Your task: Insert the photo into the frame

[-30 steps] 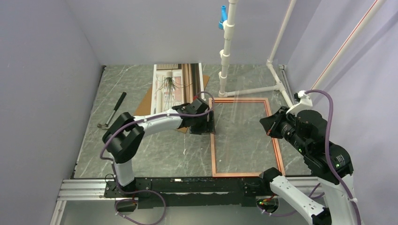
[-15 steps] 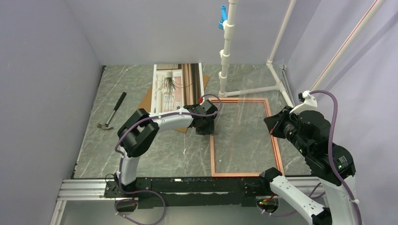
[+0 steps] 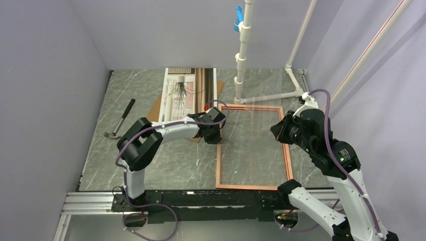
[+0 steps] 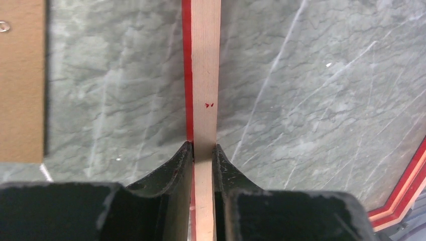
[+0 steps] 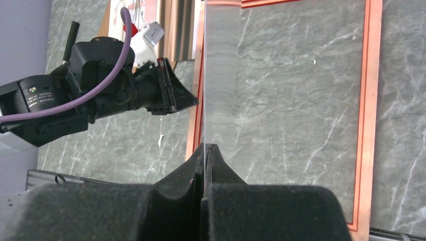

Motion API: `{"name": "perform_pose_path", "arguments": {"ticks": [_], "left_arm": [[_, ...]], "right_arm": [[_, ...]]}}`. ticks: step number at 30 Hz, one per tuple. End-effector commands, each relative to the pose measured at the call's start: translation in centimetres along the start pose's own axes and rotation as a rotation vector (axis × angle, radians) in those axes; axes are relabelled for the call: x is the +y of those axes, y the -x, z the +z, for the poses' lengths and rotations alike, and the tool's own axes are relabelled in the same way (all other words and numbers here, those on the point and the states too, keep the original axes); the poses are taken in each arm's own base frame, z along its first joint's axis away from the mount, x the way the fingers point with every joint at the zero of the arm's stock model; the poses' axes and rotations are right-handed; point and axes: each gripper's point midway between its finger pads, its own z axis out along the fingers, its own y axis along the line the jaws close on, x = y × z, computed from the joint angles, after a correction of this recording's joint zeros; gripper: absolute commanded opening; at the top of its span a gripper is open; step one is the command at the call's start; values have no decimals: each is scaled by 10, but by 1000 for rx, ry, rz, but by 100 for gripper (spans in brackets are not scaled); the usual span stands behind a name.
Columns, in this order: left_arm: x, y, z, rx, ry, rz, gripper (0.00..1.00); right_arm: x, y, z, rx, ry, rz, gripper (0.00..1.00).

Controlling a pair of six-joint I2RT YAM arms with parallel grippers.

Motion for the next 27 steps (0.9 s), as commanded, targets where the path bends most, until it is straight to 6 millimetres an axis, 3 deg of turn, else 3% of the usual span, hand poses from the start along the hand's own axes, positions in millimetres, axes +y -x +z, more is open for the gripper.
{"name": "perform_pose_path", "arguments": {"ticks": [1, 5, 14, 20, 27], "left_arm": [[57, -10, -2, 17, 168, -13, 8], [69, -11, -7, 6, 174, -41, 1], [87, -13, -16, -10, 209, -23, 1], [78, -4, -26, -52, 154, 19, 23], [47, 25, -71, -167, -4, 66, 52]], "right_arm": [[18, 13, 7, -50, 81, -5, 0], [21, 9, 16, -26, 94, -12, 0], [35, 10, 24, -2, 144, -19, 0], [48, 12, 24, 15, 197, -20, 0], [65, 15, 27, 34, 272, -41, 0]]}}
